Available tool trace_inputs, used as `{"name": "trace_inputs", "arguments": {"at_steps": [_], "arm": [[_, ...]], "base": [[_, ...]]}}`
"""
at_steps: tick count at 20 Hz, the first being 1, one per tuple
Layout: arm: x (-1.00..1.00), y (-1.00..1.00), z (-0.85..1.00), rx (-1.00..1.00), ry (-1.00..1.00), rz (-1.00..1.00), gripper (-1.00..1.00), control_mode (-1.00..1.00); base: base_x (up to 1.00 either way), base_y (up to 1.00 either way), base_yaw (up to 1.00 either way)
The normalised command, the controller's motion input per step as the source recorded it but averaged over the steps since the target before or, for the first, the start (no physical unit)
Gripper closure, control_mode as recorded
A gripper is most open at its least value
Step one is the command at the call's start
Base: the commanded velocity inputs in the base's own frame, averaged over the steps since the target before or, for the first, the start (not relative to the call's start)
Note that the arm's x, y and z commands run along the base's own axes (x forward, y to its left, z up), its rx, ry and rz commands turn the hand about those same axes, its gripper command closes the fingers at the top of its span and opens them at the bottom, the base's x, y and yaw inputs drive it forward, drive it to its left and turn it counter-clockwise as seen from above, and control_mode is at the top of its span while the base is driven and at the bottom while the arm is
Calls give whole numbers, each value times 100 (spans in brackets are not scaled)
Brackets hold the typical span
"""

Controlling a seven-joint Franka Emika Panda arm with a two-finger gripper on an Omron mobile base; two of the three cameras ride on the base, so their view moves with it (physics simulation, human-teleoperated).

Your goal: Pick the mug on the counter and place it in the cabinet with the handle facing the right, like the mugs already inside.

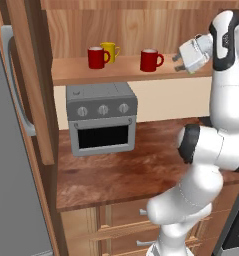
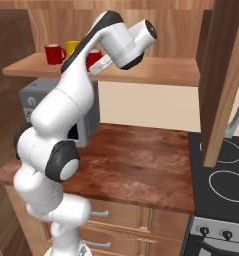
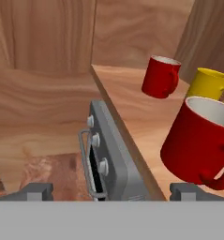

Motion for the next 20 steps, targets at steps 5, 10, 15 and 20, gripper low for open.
{"name": "trace_inputs", "arguments": {"at_steps": [5, 10, 15, 20], "arm": [[-81, 23, 0, -3, -14, 0, -100, -100], [-82, 34, 0, -3, -13, 0, -100, -100], [-83, 35, -10, -6, -11, 0, -100, -100], [-64, 31, -26, -17, -5, -2, -100, -100]], "base": [[0, 0, 0], [0, 0, 0], [0, 0, 0], [0, 0, 0]]}}
